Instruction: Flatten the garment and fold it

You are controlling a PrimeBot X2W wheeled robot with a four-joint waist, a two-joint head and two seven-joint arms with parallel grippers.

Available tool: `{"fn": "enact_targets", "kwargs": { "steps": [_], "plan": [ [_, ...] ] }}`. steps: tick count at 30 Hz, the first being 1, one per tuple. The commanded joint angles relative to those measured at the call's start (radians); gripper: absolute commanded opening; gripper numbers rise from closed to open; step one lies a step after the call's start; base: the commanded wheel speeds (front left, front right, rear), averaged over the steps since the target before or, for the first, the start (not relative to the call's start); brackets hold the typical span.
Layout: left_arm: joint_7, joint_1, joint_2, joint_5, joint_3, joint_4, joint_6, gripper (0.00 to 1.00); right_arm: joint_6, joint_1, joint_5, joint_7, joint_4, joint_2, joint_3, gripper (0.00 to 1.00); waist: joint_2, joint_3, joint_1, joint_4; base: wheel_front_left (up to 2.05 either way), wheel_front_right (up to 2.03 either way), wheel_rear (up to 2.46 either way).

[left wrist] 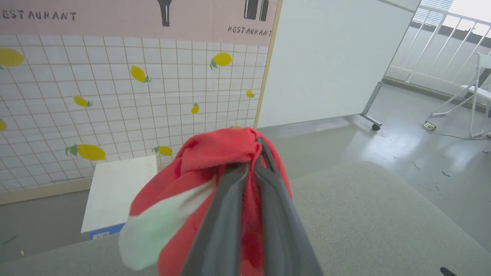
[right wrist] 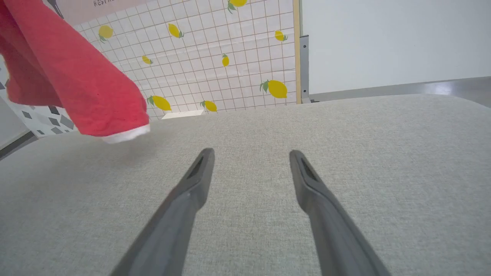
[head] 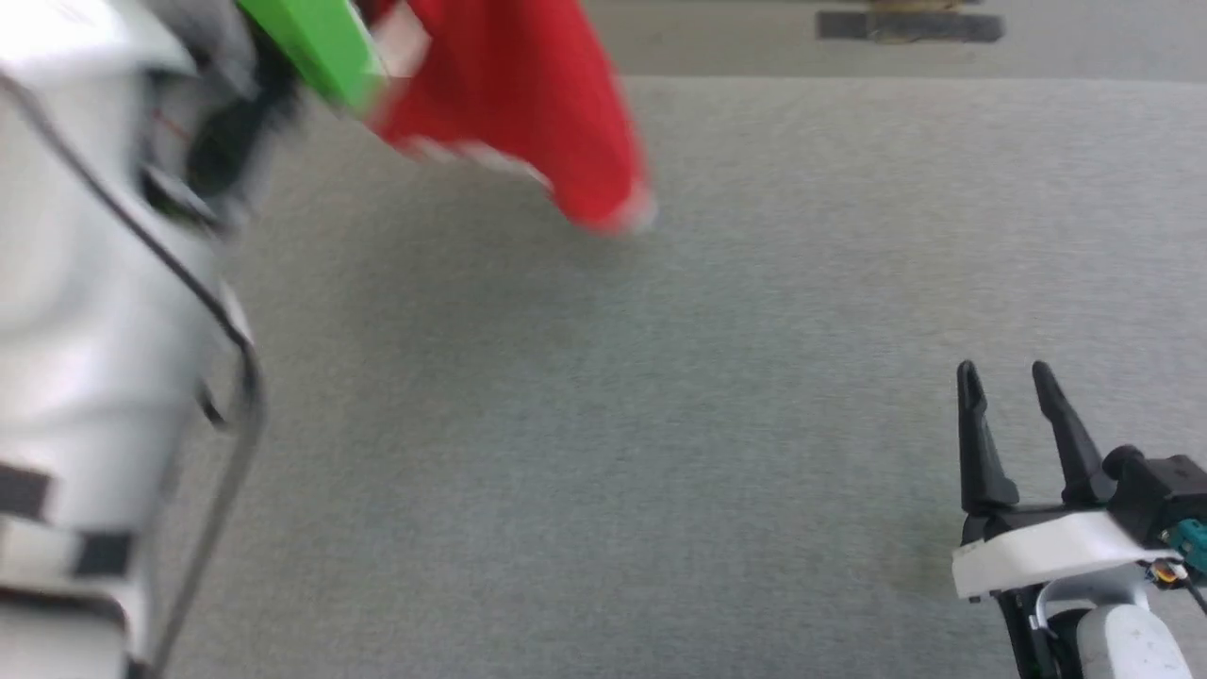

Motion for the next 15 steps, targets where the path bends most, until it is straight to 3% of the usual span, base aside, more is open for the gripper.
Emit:
{"fn": "enact_targets", "kwargs": {
  "steps": [1,7,14,15],
  "plan": [
    [0.009,0.073,-0.011,-0.008,-0.022,-0.010,0.011,0.00,-0.002,0.010,0.009,-0.012,0.009,0.000,0.001,1.00,-0.0001,-0.060,0.0001,-0.075,0.00,0.00,0.00],
    [0.051,0.380,-0.075,-0.045,-0.147,0.000,0.044,0.00,-0.002,0.012,0.029,-0.029,0.038,0.000,0.014,1.00,-0.0001,-0.075,0.0001,-0.117,0.00,0.00,0.00],
    [0.112,0.599,-0.097,-0.058,-0.262,0.107,0.059,0.00,-0.002,0.019,0.047,-0.044,0.063,0.000,0.030,1.00,-0.0001,-0.090,0.0001,-0.132,0.00,0.00,0.00],
    [0.107,0.606,-0.101,-0.066,-0.257,0.108,0.060,0.31,-0.002,0.020,0.049,-0.045,0.065,0.000,0.031,1.00,-0.0001,-0.093,0.0001,-0.130,0.00,0.00,0.00]
  ]
}}
